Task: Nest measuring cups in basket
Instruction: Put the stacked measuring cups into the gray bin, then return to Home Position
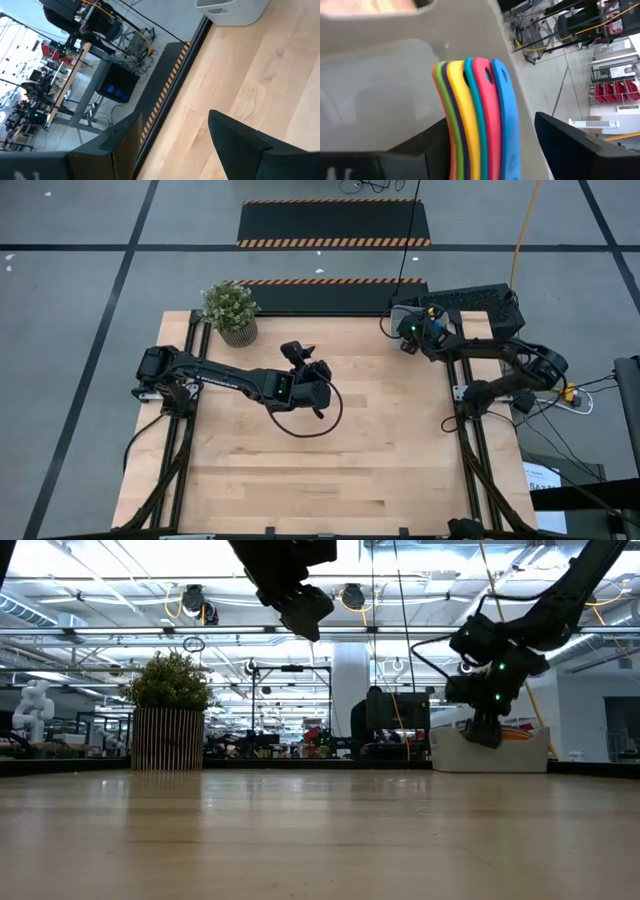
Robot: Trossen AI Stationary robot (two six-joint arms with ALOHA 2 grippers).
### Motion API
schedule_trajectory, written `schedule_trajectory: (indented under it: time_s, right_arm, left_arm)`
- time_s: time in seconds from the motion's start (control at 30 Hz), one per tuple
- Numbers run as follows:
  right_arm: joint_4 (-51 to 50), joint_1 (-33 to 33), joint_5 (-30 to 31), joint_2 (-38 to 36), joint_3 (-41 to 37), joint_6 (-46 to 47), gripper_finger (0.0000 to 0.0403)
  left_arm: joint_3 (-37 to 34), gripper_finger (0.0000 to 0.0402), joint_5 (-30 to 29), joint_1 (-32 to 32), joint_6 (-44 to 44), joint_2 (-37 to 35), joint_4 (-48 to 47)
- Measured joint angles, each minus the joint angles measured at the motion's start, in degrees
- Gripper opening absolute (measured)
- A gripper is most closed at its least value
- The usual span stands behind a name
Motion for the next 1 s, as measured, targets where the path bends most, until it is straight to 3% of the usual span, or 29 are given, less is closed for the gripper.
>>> schedule_trajectory:
  time_s: [0.13,0.4,0.63,1.0]
  right_arm:
    - [-1.2,1.1,-0.4,-4.7,0.0,1.7,0.026]
    - [-5.0,2.5,-8.8,-14.5,0.0,7.4,0.0259]
    - [-11.0,2.5,-11.5,-14.9,0.0,11.4,0.0259]
    - [-11.1,3.1,-13.4,-14.9,0.0,23.0,0.0258]
  left_arm:
    - [0.0,0.0232,0.1,0.1,-0.8,0.0,0.1]
    - [0.0,0.0232,2.9,1.4,-3.1,-1.0,1.1]
    - [0.0,0.0232,3.9,0.7,-2.4,-1.8,3.1]
    - [0.0,0.0232,3.9,0.2,-3.0,-2.7,2.9]
